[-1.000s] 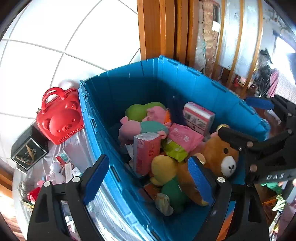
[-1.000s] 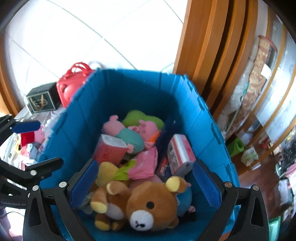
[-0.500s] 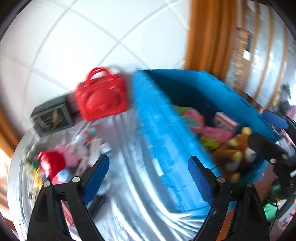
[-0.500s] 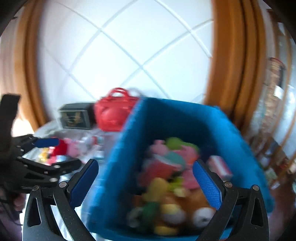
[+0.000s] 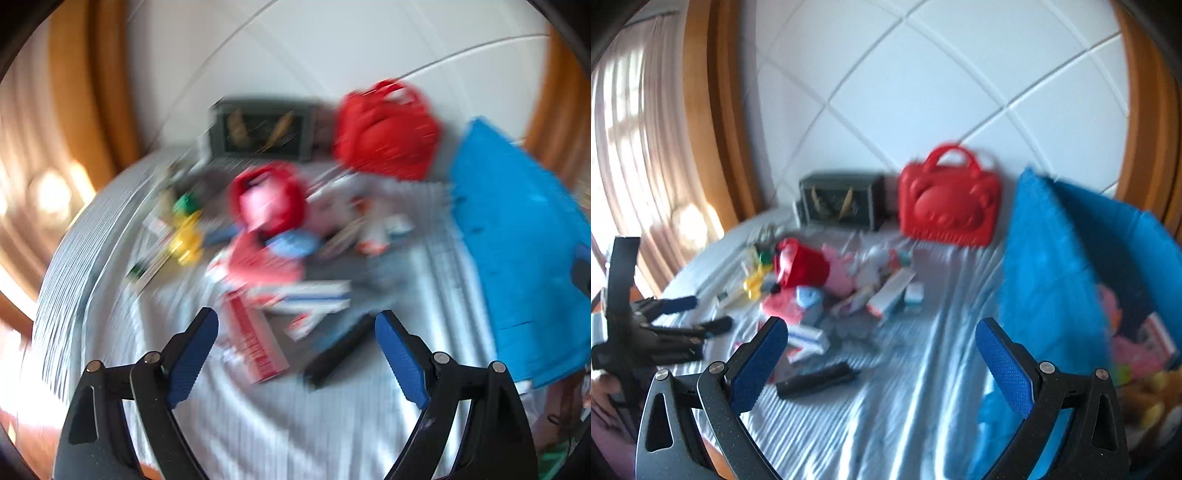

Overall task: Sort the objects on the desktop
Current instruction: 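Withdraw both tools from the bin back toward the pile, then grasp the pink ointment tube with the left tool while the right tool grasps the black cylinder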

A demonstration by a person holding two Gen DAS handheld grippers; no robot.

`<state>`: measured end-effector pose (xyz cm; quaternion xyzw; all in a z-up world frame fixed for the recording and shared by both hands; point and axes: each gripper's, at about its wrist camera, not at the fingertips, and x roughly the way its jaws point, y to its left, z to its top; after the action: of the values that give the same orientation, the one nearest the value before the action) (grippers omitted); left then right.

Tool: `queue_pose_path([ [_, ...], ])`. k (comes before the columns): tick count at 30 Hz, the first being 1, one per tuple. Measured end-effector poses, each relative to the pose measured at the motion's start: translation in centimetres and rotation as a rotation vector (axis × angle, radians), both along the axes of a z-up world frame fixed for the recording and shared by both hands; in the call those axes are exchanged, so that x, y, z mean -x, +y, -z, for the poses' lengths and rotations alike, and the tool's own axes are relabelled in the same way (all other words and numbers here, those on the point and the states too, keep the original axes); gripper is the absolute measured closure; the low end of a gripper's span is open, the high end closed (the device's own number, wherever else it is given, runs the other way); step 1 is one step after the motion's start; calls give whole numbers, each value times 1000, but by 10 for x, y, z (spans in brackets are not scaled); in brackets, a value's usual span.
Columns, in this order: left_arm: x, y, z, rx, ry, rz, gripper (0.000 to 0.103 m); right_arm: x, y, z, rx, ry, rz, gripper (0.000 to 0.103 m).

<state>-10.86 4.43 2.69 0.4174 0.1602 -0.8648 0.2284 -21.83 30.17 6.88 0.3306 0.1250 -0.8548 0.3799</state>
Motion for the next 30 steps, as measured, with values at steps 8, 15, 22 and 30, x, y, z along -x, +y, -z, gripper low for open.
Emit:
queue_pose_path([
  [8, -42, -84, 84, -112, -166, -154, 15, 15, -37, 106, -151, -251, 93, 0],
  [15, -34, -124, 135, -234, -175, -242, 15, 18, -58, 164, -227, -392, 164, 0],
  [22, 10, -123, 178, -218, -305, -277, 15, 25, -66, 196, -275, -463, 211, 0],
  [30, 10, -101, 186, -211, -356, -182, 65, 29, -79, 211, -291, -513, 182, 0],
])
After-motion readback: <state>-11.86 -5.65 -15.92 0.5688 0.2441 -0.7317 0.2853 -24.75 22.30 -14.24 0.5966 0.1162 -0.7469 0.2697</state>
